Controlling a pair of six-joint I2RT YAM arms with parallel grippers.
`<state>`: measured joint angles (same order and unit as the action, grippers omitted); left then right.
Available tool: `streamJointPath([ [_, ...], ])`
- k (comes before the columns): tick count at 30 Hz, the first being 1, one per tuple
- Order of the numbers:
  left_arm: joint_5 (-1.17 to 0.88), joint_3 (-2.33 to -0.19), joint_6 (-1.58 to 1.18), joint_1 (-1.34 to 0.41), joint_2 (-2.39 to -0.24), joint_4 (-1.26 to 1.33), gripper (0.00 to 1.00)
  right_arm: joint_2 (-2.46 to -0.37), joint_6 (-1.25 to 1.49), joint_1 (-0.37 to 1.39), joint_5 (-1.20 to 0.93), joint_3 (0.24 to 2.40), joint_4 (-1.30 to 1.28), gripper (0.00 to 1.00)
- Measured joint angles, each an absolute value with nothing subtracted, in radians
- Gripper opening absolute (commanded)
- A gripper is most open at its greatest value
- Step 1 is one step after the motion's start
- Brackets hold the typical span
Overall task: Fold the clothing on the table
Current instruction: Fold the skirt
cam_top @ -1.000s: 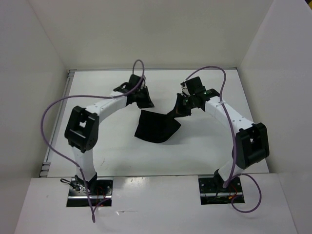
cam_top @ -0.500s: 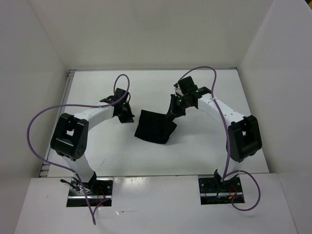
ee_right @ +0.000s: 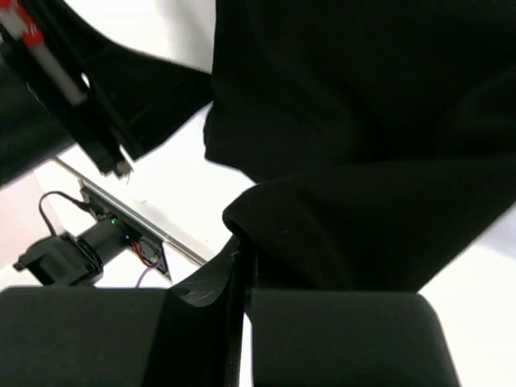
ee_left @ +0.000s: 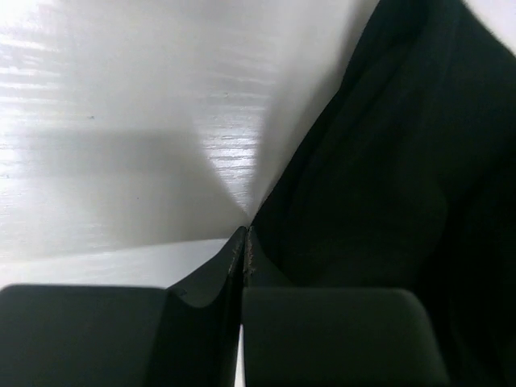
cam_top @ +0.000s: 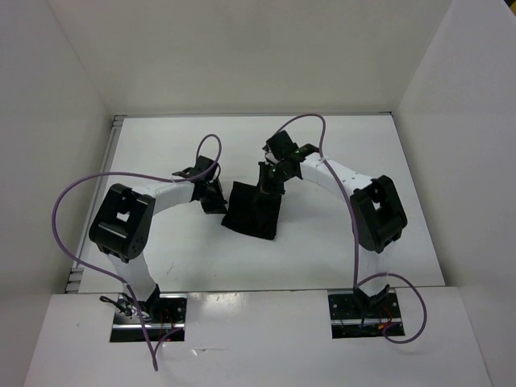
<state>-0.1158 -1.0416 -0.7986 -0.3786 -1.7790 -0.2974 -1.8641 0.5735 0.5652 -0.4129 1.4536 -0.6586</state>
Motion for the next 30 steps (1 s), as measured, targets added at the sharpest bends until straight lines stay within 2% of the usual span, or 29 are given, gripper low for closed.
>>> streamJointPath([
  [30, -0.155, -1.018, -0.819, -0.383, -1.779, -0.276, 0.0, -2.146, 0.636, 0.602, -0.49, 1.673, -0.614, 0.01],
])
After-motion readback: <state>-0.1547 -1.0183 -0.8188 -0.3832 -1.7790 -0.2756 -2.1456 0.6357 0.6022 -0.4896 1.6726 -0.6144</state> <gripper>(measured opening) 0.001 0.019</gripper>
